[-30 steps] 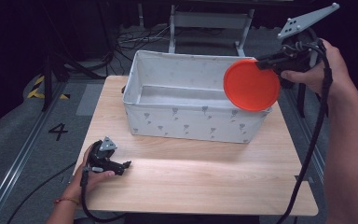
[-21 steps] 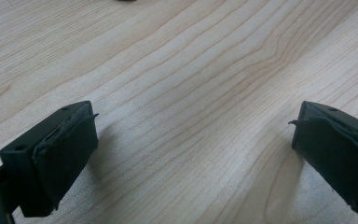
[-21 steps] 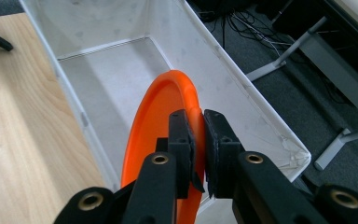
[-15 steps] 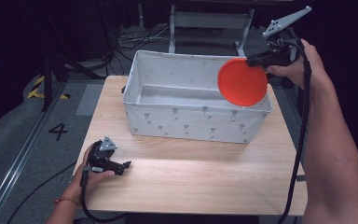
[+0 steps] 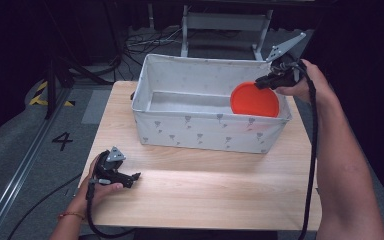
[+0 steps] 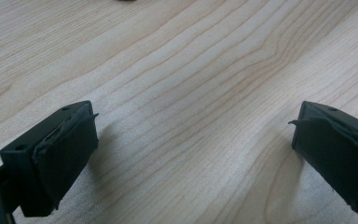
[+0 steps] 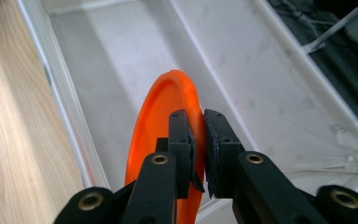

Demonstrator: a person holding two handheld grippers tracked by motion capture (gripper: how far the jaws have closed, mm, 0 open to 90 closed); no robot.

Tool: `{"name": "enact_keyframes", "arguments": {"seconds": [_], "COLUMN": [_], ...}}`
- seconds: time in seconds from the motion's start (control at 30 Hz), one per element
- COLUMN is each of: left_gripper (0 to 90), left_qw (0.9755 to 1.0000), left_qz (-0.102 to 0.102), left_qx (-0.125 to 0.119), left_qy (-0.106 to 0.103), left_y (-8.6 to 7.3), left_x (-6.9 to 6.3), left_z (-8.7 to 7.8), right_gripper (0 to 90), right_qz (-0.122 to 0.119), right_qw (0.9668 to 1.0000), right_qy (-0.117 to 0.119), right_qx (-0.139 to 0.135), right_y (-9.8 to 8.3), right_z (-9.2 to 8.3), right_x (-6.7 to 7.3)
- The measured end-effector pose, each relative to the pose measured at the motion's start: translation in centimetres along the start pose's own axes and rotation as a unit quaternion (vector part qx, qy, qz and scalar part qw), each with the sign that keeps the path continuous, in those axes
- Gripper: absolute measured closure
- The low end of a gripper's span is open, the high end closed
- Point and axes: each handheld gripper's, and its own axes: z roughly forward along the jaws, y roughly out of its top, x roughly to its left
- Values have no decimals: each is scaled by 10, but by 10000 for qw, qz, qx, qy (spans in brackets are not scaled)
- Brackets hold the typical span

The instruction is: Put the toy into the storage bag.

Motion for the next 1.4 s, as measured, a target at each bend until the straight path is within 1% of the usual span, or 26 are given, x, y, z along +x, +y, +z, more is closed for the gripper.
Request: {"name": "enact_keyframes", "arguments": {"seconds": [0.13, 0.2, 0.3, 0.33, 0.37, 0.4, 0.43, 0.47, 0.5, 0.53, 0.57, 0.6, 0.63, 0.67, 0.7, 0.73, 0.83, 1.0, 1.03, 1.07, 1.1, 1.13, 1.27, 1.3, 1.37, 1.4], "left_gripper": [6, 5, 5, 5, 6, 6, 5, 5, 5, 5, 5, 5, 5, 5, 5, 5, 5, 6, 5, 5, 5, 6, 6, 6, 6, 6], "left_qw": [10000, 10000, 10000, 10000, 10000, 10000, 10000, 10000, 10000, 10000, 10000, 10000, 10000, 10000, 10000, 10000, 10000, 10000, 10000, 10000, 10000, 10000, 10000, 10000, 10000, 10000], "left_qz": [0, 0, 0, 0, 0, 0, 0, 11, 1, -1, 0, 6, 1, 7, -1, 0, 0, 1, 2, 12, 12, 4, 18, 12, 23, 16], "left_qx": [0, 1, 0, 0, 1, 0, 0, 3, 1, 0, 2, 3, 1, 2, 1, 0, 0, 2, 3, 3, 3, 3, 6, 0, 5, 3], "left_qy": [-1, -2, -1, -1, -1, -1, 0, 3, -1, -1, 0, 1, 1, 1, 0, -1, -1, 0, -2, 2, 2, -3, 0, 2, 1, 0], "left_y": [0, 0, 0, 0, 0, 0, 0, 0, 0, 0, 0, 0, 0, 0, 0, 0, 0, 0, 0, 0, 0, 0, 0, 0, 0, 0], "left_x": [0, 0, 0, 0, 0, 0, 0, 0, 0, 0, 0, 0, 0, 0, 0, 0, 0, 0, 0, 0, 0, 0, 0, 0, 0, 0], "left_z": [0, 0, 0, 0, 0, 0, 0, 0, 0, 0, 0, 0, 0, 0, 0, 0, 0, 0, 0, 0, 0, 0, 0, 0, 0, 0], "right_gripper": [822, 822, 821, 821, 821, 821, 820, 820, 819, 818, 818, 818, 818, 817, 818, 817, 815, 810, 809, 810, 810, 810, 808, 812, 802, 804], "right_qz": [-121, -208, -336, -336, -402, -402, -464, -464, -483, -532, -532, -599, -599, -650, -733, -784, -863, -1013, -1016, -1029, -1029, -1058, -1012, -982, -971, -971], "right_qw": [9993, 9982, 9956, 9956, 9939, 9939, 9924, 9924, 9913, 9893, 9893, 9870, 9870, 9855, 9835, 9807, 9756, 9676, 9669, 9654, 9654, 9627, 9626, 9623, 9629, 9639], "right_qy": [231, 324, 424, 424, 510, 510, 591, 591, 616, 676, 676, 699, 699, 717, 704, 700, 738, 859, 909, 933, 933, 934, 924, 956, 946, 886], "right_qx": [266, 467, 759, 759, 889, 889, 976, 976, 1056, 1179, 1179, 1318, 1318, 1395, 1496, 1650, 1881, 2147, 2157, 2209, 2209, 2309, 2339, 2351, 2333, 2314], "right_y": [-6, -8, -11, -11, -12, -12, -12, -12, -12, -11, -11, -11, -11, -11, -11, -11, -8, -4, -4, -5, -5, -5, -6, -6, -6, -6], "right_z": [15, 23, 32, 32, 36, 36, 38, 38, 40, 44, 44, 48, 48, 50, 53, 57, 65, 74, 75, 77, 77, 79, 81, 81, 80, 79], "right_x": [5, 8, 11, 11, 12, 12, 14, 14, 15, 16, 16, 19, 19, 20, 21, 22, 26, 32, 33, 34, 34, 34, 34, 34, 34, 34]}}
